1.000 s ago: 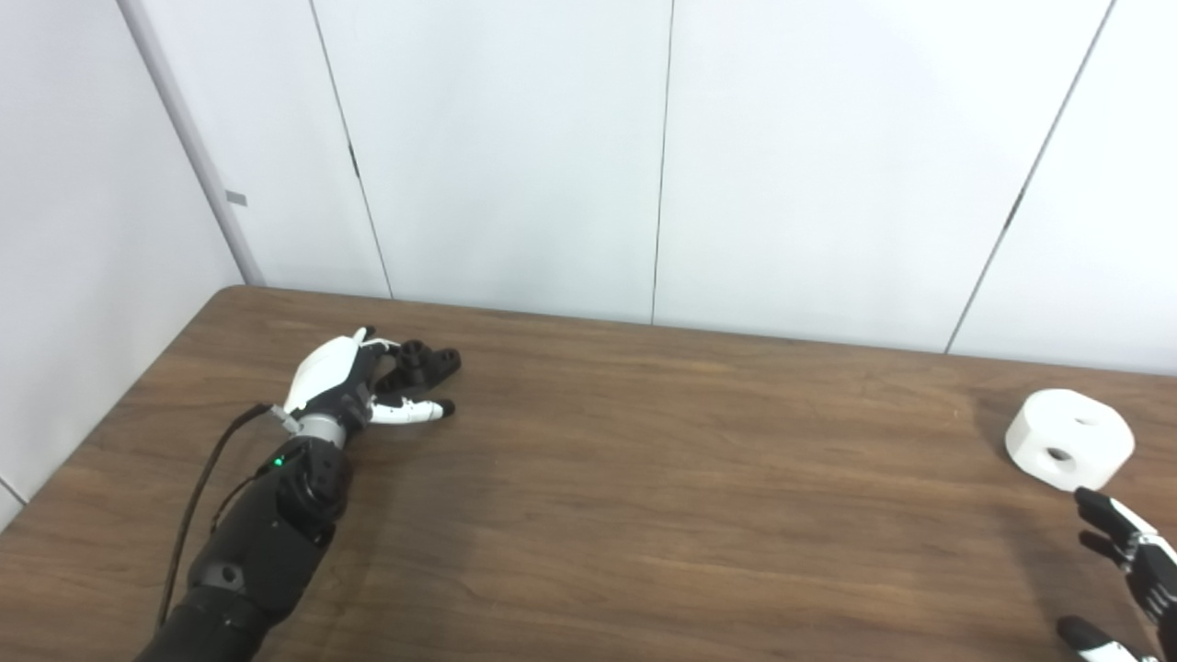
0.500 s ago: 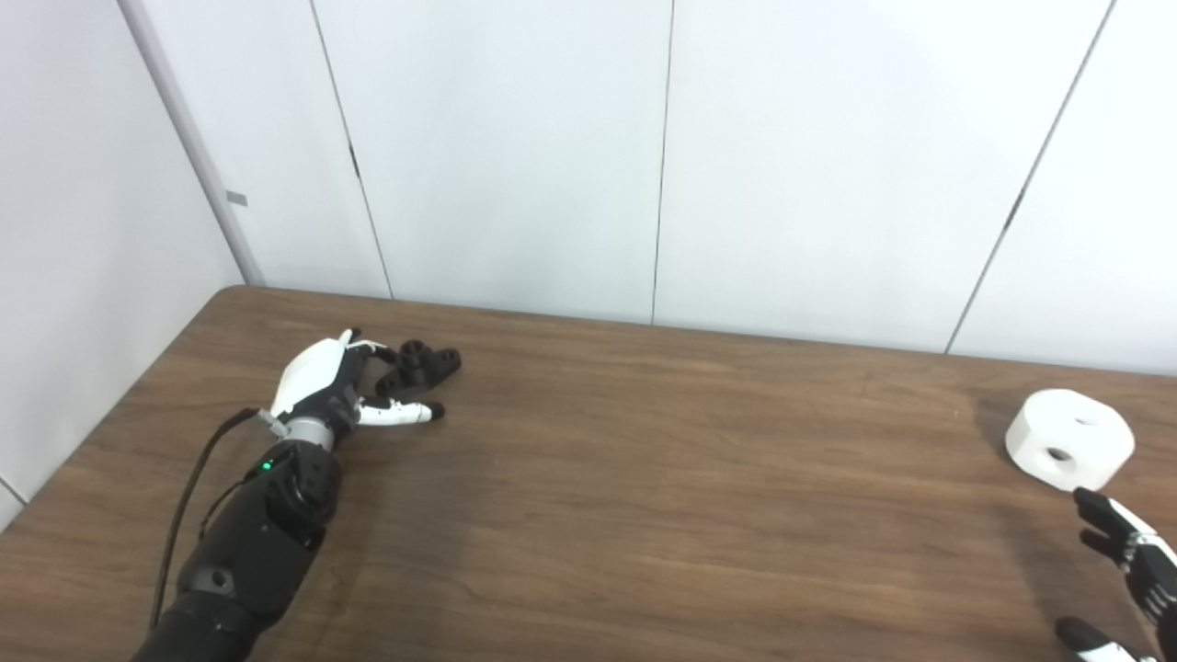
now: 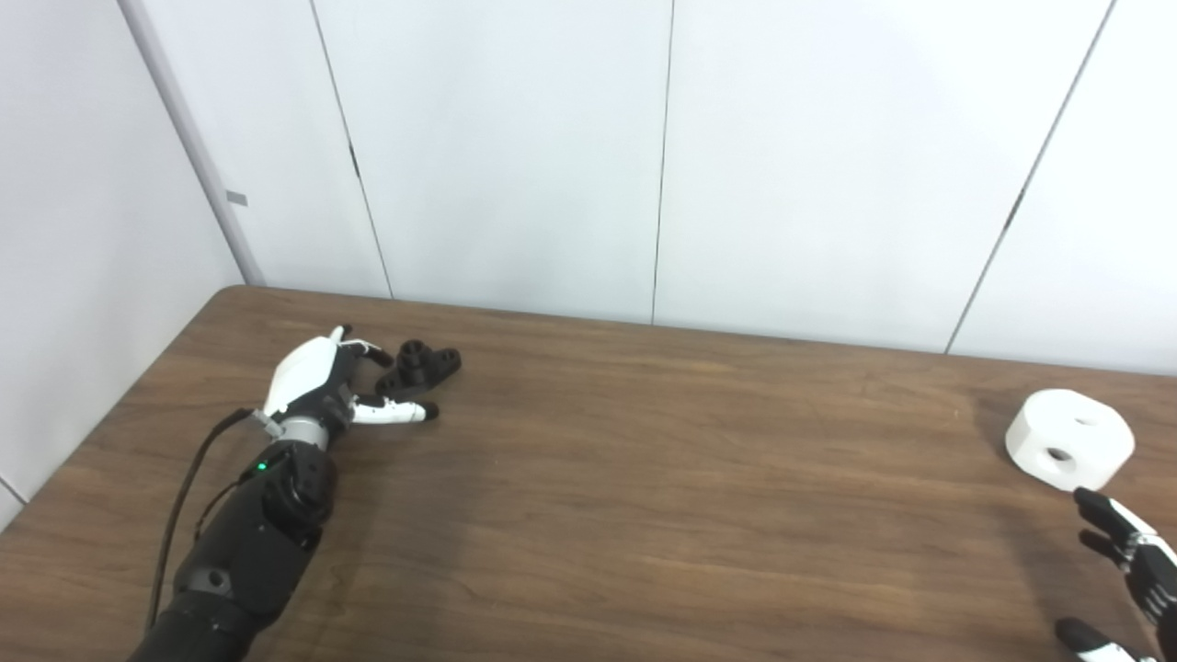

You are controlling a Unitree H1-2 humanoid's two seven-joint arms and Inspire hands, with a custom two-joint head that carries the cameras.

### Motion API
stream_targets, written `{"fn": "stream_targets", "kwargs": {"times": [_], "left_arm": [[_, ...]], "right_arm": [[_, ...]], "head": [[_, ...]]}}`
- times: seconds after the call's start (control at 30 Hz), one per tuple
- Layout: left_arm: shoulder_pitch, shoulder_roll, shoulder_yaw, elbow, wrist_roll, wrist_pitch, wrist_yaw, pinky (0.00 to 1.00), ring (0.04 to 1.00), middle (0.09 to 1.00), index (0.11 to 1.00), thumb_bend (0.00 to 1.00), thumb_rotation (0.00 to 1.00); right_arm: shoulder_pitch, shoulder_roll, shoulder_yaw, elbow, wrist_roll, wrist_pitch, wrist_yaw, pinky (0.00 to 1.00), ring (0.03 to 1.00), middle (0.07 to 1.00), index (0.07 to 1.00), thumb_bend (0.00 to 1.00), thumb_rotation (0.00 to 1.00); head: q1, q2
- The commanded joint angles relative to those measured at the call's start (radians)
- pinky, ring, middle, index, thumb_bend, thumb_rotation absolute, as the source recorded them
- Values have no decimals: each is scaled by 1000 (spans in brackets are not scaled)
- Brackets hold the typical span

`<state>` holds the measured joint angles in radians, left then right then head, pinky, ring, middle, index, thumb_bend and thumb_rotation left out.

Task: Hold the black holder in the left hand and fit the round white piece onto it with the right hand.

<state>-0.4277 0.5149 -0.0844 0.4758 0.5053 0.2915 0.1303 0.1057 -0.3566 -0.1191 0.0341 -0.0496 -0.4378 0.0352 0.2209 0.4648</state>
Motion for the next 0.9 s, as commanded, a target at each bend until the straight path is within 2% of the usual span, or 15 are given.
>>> {"fn": "stream_targets", "kwargs": {"times": [0.0, 0.03, 0.07, 0.17, 0.43, 0.87], "left_arm": [[28, 14, 17, 28, 3, -5, 38, 1000, 1000, 999, 540, 723, 48], [28, 11, 21, 30, 0, -14, 50, 1000, 1000, 991, 514, 626, 49], [28, 8, 23, 37, -1, -25, 61, 1000, 1000, 987, 500, 577, 50], [23, 5, 21, 72, 1, -68, 98, 1000, 1000, 949, 482, 527, 45], [12, -1, 9, 103, 5, -93, 128, 1000, 1000, 922, 479, 522, 42], [7, -3, 2, 105, 7, -88, 135, 1000, 1000, 922, 480, 523, 43]], "right_arm": [[58, 25, 7, 54, -1, -31, -4, 843, 894, 891, 861, 779, 646], [59, 24, 6, 54, -6, -31, -5, 844, 894, 892, 862, 780, 657], [59, 23, 6, 53, -6, -30, -5, 844, 894, 892, 862, 780, 662], [61, 24, 4, 49, -4, -29, -3, 850, 897, 893, 863, 792, 661], [61, 24, 5, 47, -16, -31, -7, 843, 890, 889, 860, 778, 663], [60, 26, 7, 48, -5, -31, -1, 822, 885, 889, 855, 791, 665]], "head": [[0, 1], [0, 2], [0, 2], [-1, 3], [-1, 3], [-3, 0]]}}
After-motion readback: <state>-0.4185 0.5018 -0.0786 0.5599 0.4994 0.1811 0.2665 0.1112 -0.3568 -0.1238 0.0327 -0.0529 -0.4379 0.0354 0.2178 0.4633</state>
